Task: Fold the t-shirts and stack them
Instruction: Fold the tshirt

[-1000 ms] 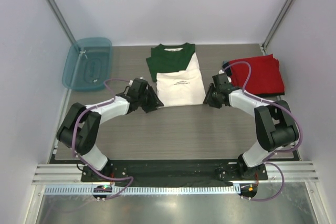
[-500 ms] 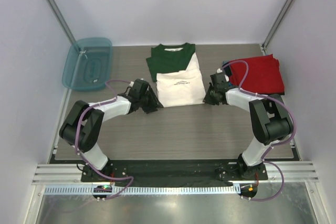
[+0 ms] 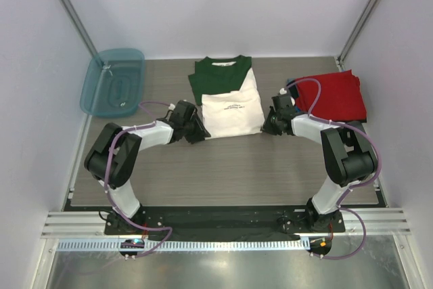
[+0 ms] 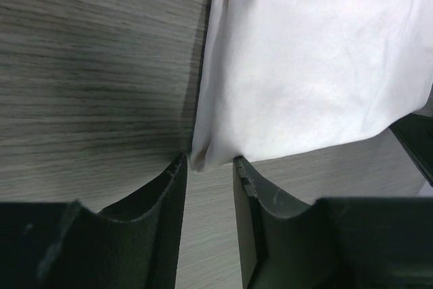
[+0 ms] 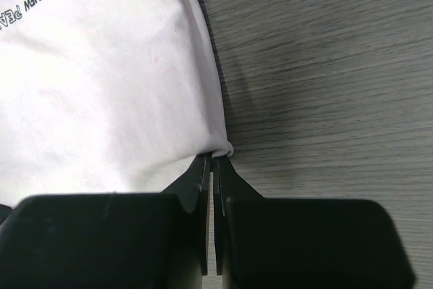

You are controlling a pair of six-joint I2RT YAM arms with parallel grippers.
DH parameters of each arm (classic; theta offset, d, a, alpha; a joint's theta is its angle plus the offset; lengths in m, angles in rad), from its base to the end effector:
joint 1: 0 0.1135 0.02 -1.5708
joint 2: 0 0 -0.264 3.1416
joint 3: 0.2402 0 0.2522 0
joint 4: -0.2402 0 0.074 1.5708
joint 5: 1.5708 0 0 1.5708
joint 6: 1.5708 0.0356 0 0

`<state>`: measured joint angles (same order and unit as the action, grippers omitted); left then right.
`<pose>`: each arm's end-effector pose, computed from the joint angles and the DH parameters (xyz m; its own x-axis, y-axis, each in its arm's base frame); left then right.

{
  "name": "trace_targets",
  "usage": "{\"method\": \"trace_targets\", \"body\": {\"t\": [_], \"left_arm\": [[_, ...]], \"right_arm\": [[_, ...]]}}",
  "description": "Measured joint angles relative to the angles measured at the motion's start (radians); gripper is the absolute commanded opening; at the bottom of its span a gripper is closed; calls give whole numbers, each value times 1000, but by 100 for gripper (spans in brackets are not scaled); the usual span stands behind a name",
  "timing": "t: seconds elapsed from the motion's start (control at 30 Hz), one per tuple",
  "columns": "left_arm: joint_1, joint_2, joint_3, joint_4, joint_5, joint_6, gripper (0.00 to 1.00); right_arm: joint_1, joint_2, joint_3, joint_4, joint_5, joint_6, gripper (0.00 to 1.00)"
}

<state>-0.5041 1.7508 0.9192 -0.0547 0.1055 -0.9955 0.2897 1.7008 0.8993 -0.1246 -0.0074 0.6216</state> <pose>0.3010 -0.1703 0.1479 -0.8210 -0.5000 -0.2756 -0.2761 0.7702 -0.5749 0.3196 0.0955 0.1534 -0.7915 0.3717 -0.4851 0.2104 0.9110 0.3548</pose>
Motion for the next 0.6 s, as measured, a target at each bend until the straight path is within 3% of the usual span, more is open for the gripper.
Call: {"method": "trace_targets", "body": {"t": [0.33, 0.47, 0.6], "left_arm": [[-11, 31, 28, -1, -37, -18, 22], [-18, 58, 48, 10, -44, -20, 0], [-25, 62, 54, 14, -49, -10, 0]], "right_arm": [[-2, 0, -4, 6, -10, 0, 1], [-2, -4, -11, 14, -14, 0, 1], [-2, -15, -22, 14, -24, 0, 1]]}}
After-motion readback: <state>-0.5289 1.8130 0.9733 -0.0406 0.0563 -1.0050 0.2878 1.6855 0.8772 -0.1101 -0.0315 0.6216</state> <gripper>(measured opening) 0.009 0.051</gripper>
